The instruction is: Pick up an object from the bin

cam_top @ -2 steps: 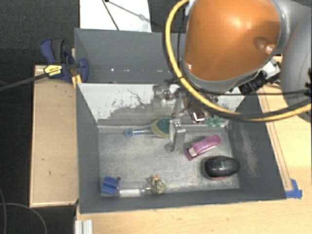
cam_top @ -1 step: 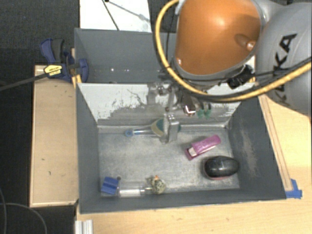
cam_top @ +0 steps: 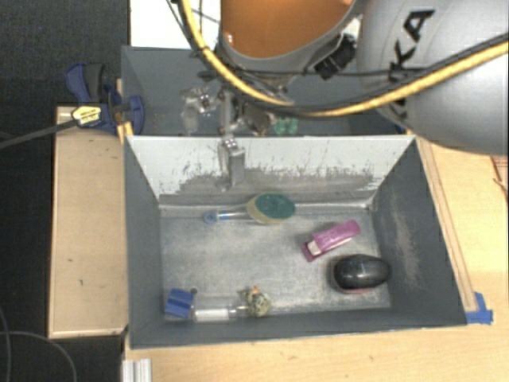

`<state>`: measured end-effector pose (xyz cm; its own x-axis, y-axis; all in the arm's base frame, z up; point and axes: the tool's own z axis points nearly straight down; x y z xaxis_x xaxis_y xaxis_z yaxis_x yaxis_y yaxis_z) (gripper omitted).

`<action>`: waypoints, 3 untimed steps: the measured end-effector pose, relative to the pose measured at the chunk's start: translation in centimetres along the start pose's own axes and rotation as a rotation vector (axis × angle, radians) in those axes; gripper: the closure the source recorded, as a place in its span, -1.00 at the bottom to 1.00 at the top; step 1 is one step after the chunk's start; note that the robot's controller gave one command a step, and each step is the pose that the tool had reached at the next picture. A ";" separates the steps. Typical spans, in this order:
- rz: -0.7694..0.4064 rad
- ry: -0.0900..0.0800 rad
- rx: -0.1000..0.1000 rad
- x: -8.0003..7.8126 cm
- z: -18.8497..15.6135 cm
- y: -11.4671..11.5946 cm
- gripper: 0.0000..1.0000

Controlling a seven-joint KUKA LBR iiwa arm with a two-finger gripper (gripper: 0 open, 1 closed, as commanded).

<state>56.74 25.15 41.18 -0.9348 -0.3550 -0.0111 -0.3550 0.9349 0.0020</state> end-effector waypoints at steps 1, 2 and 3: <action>0.005 0.005 0.001 0.1 0.1 -0.2 1.00; 0.097 0.017 0.002 4.1 20.4 -0.1 1.00; 0.309 0.013 0.004 8.3 24.2 3.0 1.00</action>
Offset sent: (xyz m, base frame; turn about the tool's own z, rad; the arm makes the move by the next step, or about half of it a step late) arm 0.0000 0.0000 0.0000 0.0000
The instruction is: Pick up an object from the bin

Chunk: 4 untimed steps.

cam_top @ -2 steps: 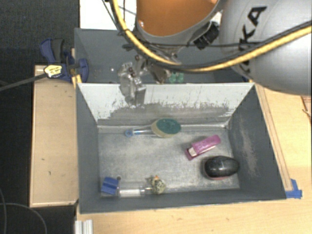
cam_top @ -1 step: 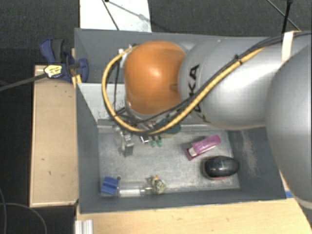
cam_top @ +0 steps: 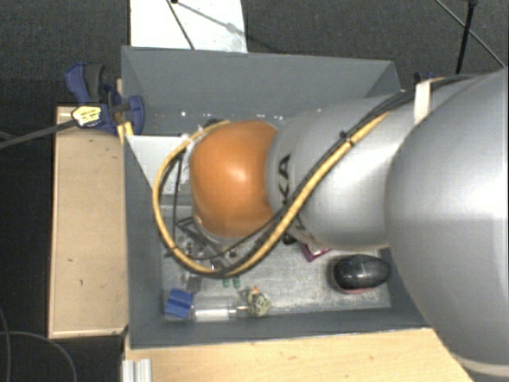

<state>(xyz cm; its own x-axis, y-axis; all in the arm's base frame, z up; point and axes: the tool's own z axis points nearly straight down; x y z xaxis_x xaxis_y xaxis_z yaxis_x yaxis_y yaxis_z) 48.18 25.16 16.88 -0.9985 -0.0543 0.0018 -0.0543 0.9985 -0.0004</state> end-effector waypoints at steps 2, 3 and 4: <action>-0.434 -0.006 -0.002 -0.3 9.7 -0.6 -1.00; -0.427 -0.004 0.001 -0.3 9.6 -0.7 1.00; -0.343 -0.014 -0.003 -0.7 -11.2 -0.7 1.00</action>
Offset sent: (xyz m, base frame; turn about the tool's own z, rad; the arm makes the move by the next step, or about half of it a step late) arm 0.0000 0.0000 0.0000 0.0000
